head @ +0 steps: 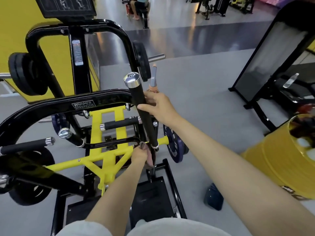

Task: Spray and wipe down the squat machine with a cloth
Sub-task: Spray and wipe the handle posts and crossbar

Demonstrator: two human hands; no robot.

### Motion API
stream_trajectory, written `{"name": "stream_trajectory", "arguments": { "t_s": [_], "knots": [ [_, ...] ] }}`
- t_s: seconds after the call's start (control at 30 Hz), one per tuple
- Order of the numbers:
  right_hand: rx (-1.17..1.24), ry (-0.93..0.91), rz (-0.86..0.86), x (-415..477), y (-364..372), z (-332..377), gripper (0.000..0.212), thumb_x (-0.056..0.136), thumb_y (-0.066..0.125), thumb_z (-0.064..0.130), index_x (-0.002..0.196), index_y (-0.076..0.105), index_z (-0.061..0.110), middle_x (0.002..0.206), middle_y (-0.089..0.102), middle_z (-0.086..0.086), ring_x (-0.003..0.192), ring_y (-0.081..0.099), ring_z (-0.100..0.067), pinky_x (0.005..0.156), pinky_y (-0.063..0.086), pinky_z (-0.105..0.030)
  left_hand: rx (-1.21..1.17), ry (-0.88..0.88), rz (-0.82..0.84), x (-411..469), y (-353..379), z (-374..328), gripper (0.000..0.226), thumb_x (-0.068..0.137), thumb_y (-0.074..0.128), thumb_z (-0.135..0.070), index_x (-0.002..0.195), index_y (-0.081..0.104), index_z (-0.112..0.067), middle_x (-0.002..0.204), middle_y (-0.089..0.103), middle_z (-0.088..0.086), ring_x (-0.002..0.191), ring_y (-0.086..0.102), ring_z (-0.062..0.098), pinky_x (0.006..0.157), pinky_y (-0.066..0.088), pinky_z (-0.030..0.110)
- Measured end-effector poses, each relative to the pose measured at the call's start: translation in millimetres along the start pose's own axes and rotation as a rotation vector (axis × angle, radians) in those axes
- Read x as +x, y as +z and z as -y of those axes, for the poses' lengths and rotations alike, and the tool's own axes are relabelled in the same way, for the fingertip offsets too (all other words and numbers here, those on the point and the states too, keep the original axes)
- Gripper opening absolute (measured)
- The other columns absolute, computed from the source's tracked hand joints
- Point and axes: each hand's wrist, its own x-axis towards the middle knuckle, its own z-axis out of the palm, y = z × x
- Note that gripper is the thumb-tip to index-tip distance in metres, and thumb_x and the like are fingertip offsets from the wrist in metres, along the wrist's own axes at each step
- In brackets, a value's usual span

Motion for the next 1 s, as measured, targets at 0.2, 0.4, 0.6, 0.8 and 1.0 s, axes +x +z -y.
{"name": "stream_trajectory", "arguments": {
  "t_s": [0.2, 0.4, 0.6, 0.8, 1.0],
  "knots": [
    [-0.03, 0.016, -0.002, -1, -1, 2, 0.047, 0.088, 0.063, 0.005, 0.134, 0.054, 0.009, 0.125, 0.063, -0.008, 0.113, 0.056, -0.008, 0.087, 0.043, -0.008, -0.275, -0.085, 0.092, 8, 3, -20, 0.032, 0.098, 0.046, -0.012, 0.127, 0.052, 0.001, 0.126, 0.059, 0.018, 0.114, 0.056, 0.034, 0.091, 0.043, 0.037],
    [-0.035, 0.014, 0.028, 0, -2, 1, 0.047, 0.088, 0.063, 0.006, 0.134, 0.054, 0.009, 0.125, 0.063, -0.007, 0.119, 0.056, -0.015, 0.097, 0.043, -0.022, -0.49, -0.118, 0.121, -5, -5, -36, 0.029, 0.099, 0.048, -0.011, 0.121, 0.056, 0.007, 0.123, 0.06, 0.02, 0.094, 0.054, 0.028, 0.084, 0.042, 0.035],
    [-0.006, 0.008, 0.044, 0, -3, 0, 0.045, 0.089, 0.063, 0.008, 0.133, 0.054, 0.011, 0.122, 0.064, -0.007, 0.112, 0.059, -0.012, 0.097, 0.047, -0.027, -0.487, -0.072, 0.152, -20, -35, -48, 0.028, 0.098, 0.051, -0.018, 0.115, 0.058, 0.004, 0.109, 0.063, 0.017, 0.082, 0.061, 0.029, 0.078, 0.051, 0.038],
    [-0.05, -0.033, 0.019, -2, 0, 1, 0.039, 0.089, 0.063, 0.01, 0.128, 0.058, 0.012, 0.119, 0.066, -0.006, 0.11, 0.06, -0.012, 0.09, 0.047, -0.02, -0.501, 0.04, 0.117, -47, -72, -65, 0.022, 0.098, 0.051, -0.012, 0.111, 0.058, 0.004, 0.092, 0.066, 0.015, 0.079, 0.064, 0.028, 0.061, 0.048, 0.032],
    [-0.157, -0.096, -0.066, -6, 7, 4, 0.037, 0.088, 0.065, 0.016, 0.124, 0.061, 0.012, 0.112, 0.069, -0.005, 0.1, 0.062, -0.011, 0.086, 0.046, -0.017, -0.694, 0.179, 0.116, -84, -109, -85, 0.011, 0.096, 0.051, -0.006, 0.09, 0.06, -0.002, 0.08, 0.064, 0.01, 0.068, 0.061, 0.022, 0.061, 0.049, 0.031]
  ]
}}
